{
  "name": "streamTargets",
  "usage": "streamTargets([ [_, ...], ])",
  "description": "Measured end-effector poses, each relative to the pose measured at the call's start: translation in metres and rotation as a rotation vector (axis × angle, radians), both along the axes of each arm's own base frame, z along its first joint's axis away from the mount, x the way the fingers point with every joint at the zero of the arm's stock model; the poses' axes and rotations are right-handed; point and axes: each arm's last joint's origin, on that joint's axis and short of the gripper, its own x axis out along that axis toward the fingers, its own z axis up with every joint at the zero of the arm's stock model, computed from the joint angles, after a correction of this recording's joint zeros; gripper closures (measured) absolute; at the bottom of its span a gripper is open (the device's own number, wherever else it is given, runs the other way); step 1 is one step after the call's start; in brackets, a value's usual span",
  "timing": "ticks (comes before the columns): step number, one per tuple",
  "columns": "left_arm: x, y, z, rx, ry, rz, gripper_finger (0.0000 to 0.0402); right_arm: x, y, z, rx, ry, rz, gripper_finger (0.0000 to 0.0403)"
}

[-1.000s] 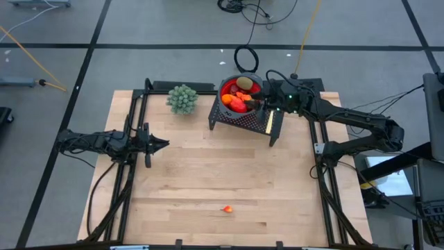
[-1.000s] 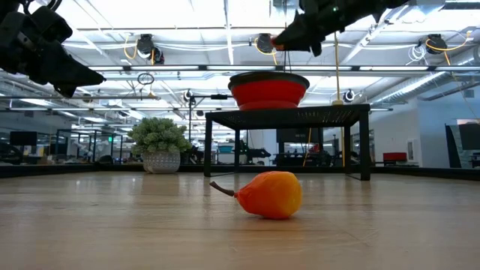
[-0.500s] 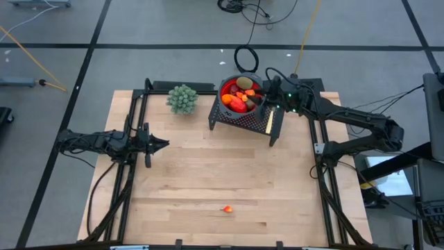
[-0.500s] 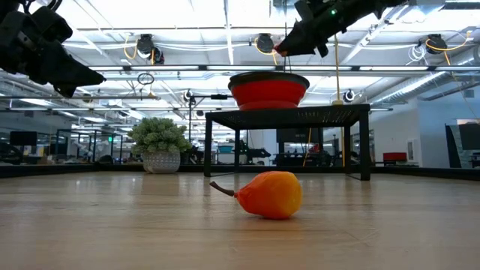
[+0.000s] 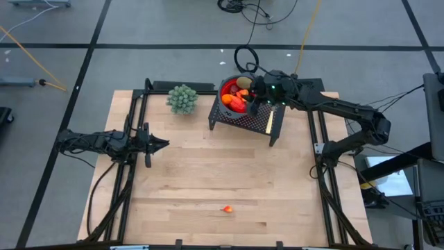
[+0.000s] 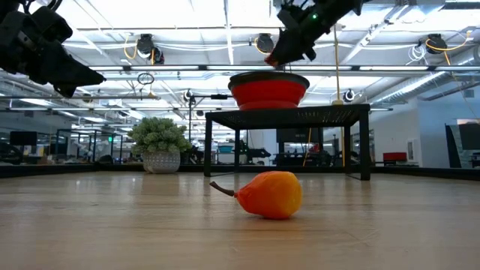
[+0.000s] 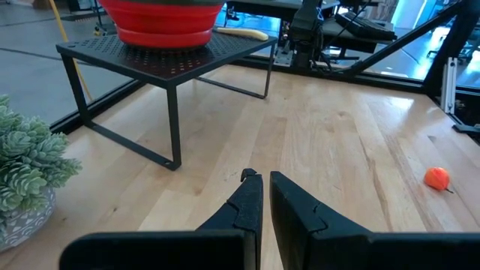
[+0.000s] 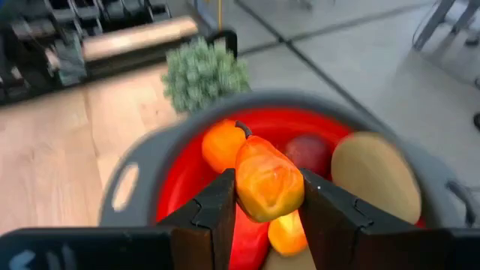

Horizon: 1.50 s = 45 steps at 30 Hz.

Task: Pick & Place Fruit
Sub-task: Put the orange pear into the red strainer bowl on the shelf

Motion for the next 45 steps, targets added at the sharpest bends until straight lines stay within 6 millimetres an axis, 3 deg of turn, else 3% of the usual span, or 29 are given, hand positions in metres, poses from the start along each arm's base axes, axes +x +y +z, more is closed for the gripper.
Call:
streamTargets([
  [10, 0.0, 0.0, 0.0, -0.008, -0.001, 0.002, 0.0376, -0.004, -0.009, -0.018, 0.065, 0.135, -0.027, 0.028],
  [24, 0.0, 0.0, 0.0, 0.006, 0.002, -0.001, 0.0376, -0.007, -0.005, -0.018, 0.044, 0.184, 0.099, 0.0278],
  [34, 0.0, 0.0, 0.0, 0.003, 0.002, -0.001, 0.0376, -0.009, -0.003, -0.021, 0.073, 0.211, 0.126, 0.0245],
  [41, 0.0, 0.0, 0.0, -0.014, -0.002, 0.003, 0.0376, -0.007, -0.002, -0.019, 0.049, 0.198, 0.14, 0.0238],
  [45, 0.0, 0.0, 0.0, -0.014, -0.002, 0.003, 0.0376, -0.004, 0.013, -0.002, -0.004, 0.084, 0.226, 0.0269],
])
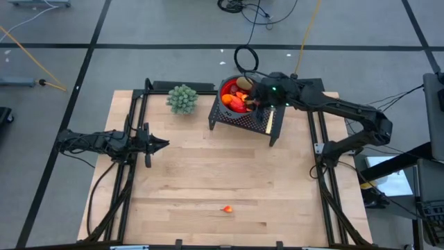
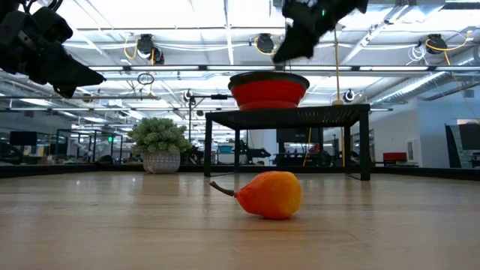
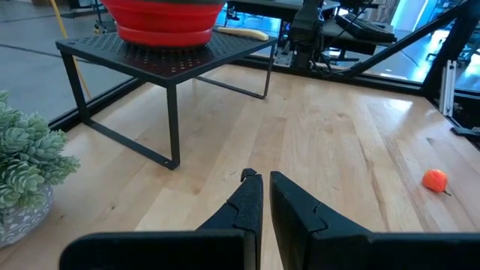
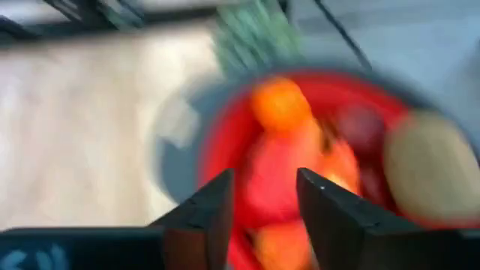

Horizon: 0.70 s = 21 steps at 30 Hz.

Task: Pick & Place Fruit
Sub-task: Put the orange pear into the red strainer bowl on the shelf

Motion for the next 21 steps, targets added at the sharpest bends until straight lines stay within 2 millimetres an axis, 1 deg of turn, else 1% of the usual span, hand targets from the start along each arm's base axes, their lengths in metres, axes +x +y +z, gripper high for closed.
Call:
streamTargets([
  [2, 0.0, 0.0, 0.0, 0.0, 0.0, 0.0, 0.0376, 0.002, 0.012, 0.009, -0.018, -0.055, 0.08, 0.0297],
  [7, 0.0, 0.0, 0.0, 0.009, 0.002, -0.002, 0.0376, 0.006, 0.046, 0.013, -0.037, -0.057, 0.222, 0.038],
  [8, 0.0, 0.0, 0.0, 0.013, 0.002, -0.003, 0.0376, 0.007, 0.052, 0.014, -0.036, -0.061, 0.242, 0.0391],
  [9, 0.0, 0.0, 0.0, 0.02, 0.004, -0.005, 0.0376, 0.009, 0.057, 0.015, -0.038, -0.071, 0.261, 0.0396],
  [13, 0.0, 0.0, 0.0, 0.026, 0.005, -0.007, 0.0376, 0.013, 0.08, 0.014, -0.032, -0.073, 0.311, 0.0389],
  [15, 0.0, 0.0, 0.0, 0.025, 0.004, -0.006, 0.0376, 0.015, 0.093, 0.015, -0.022, -0.079, 0.337, 0.0393],
  [18, 0.0, 0.0, 0.0, 0.022, 0.004, -0.006, 0.0376, 0.017, 0.114, 0.016, 0.0, -0.098, 0.356, 0.0401],
  [21, 0.0, 0.0, 0.0, 0.02, 0.004, -0.009, 0.0376, 0.017, 0.135, 0.017, 0.046, -0.11, 0.354, 0.04],
])
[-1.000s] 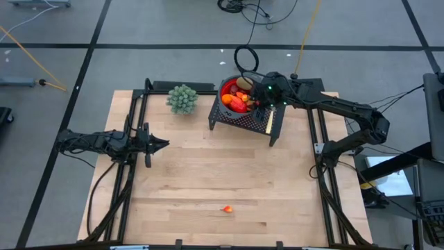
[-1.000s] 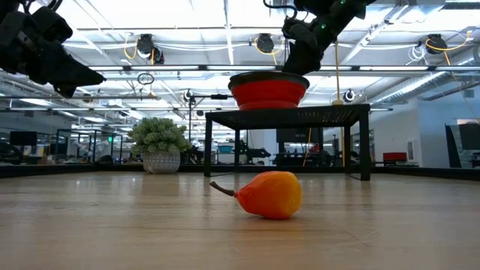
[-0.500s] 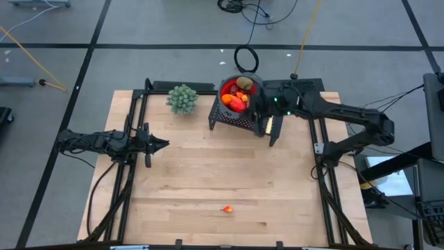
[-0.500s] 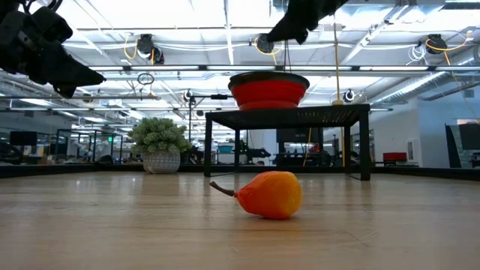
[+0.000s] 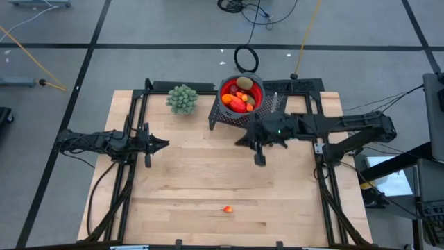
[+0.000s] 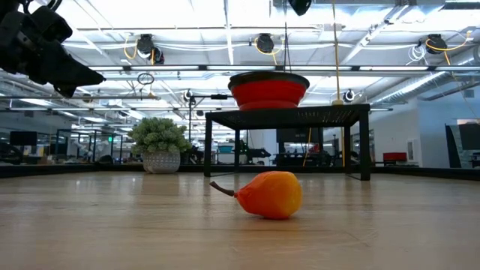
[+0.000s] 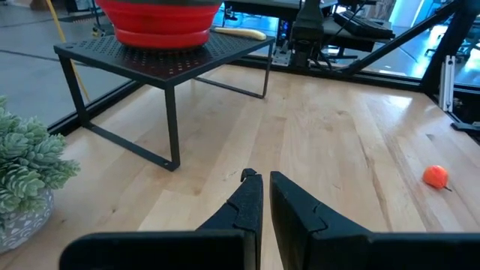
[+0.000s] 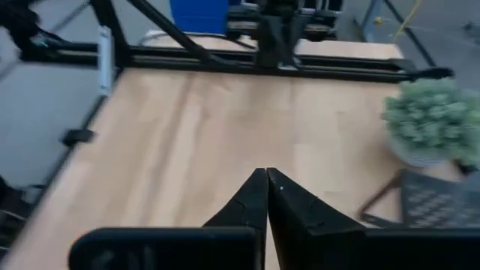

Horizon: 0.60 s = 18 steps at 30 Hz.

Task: Pick & Place Fruit
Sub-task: Put the orange pear into the red strainer bowl on the shelf

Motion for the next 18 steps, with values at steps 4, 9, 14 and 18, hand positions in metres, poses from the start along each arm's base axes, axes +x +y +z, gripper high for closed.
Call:
streamTargets([
  [4, 0.0, 0.0, 0.0, -0.002, 0.0, -0.003, 0.0376, 0.001, 0.028, -0.002, 0.091, 0.013, 0.03, 0.0402],
  [9, 0.0, 0.0, 0.0, 0.003, 0.001, -0.005, 0.0376, 0.008, 0.062, -0.015, 0.151, 0.051, 0.05, 0.0402],
  [14, 0.0, 0.0, 0.0, 0.008, 0.002, -0.005, 0.0376, 0.023, 0.091, -0.032, 0.175, 0.058, 0.115, 0.0402],
  [18, 0.0, 0.0, 0.0, 0.015, 0.003, -0.007, 0.0376, 0.035, 0.107, -0.049, 0.192, 0.079, 0.137, 0.0402],
])
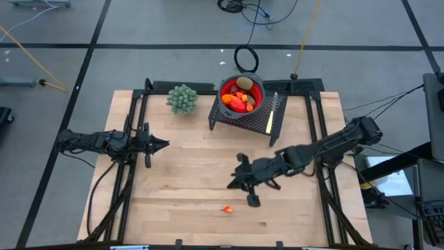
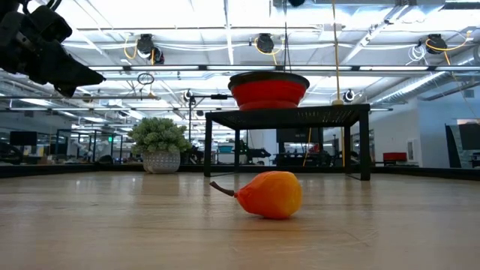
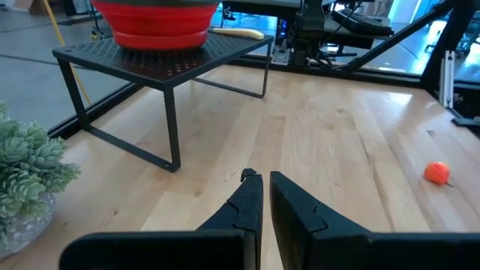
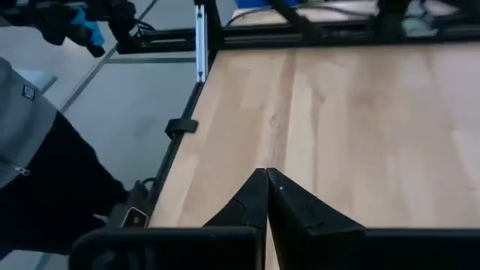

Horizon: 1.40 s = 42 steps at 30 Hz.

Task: Pick & Place Fruit
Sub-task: Put the orange pear into the red strainer bowl on the shelf

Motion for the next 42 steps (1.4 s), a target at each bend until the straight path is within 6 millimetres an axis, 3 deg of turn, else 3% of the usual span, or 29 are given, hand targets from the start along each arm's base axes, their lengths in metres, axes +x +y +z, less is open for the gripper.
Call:
streamTargets([
  [15, 0.0, 0.0, 0.0, 0.069, 0.011, -0.019, 0.0376, 0.032, 0.043, -0.055, 0.109, 0.085, -0.012, 0.0403],
  [25, 0.002, -0.005, 0.009, 0.102, -0.081, -0.195, 0.0376, 0.051, 0.061, -0.059, 0.049, 0.213, 0.004, 0.0398],
  [32, 0.002, -0.008, 0.012, 0.116, -0.119, -0.28, 0.0376, 0.05, 0.064, -0.066, 0.069, 0.278, -0.005, 0.0355],
  [42, 0.002, -0.008, 0.012, 0.107, -0.121, -0.299, 0.0376, 0.048, 0.064, -0.069, 0.079, 0.322, -0.016, 0.0246],
])
